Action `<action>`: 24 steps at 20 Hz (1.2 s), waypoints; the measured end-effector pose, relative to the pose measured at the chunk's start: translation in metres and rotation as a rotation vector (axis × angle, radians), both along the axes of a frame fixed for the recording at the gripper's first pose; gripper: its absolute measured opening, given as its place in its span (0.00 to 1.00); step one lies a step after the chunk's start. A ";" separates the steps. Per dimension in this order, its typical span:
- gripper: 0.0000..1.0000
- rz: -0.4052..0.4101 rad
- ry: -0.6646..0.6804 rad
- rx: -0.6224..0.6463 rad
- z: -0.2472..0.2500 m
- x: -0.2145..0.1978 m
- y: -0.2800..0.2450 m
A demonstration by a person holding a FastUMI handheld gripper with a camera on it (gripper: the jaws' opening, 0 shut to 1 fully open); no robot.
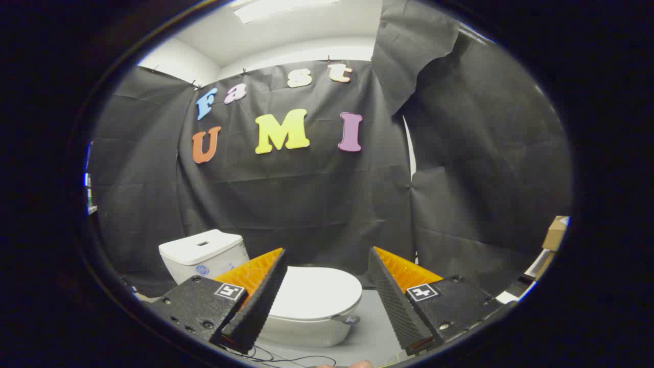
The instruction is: Open the toilet lid.
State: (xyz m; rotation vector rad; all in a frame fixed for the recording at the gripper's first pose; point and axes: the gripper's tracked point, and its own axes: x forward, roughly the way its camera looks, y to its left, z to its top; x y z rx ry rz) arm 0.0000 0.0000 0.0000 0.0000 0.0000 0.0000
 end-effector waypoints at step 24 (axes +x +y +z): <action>1.00 -0.006 0.011 0.006 -0.005 0.002 0.004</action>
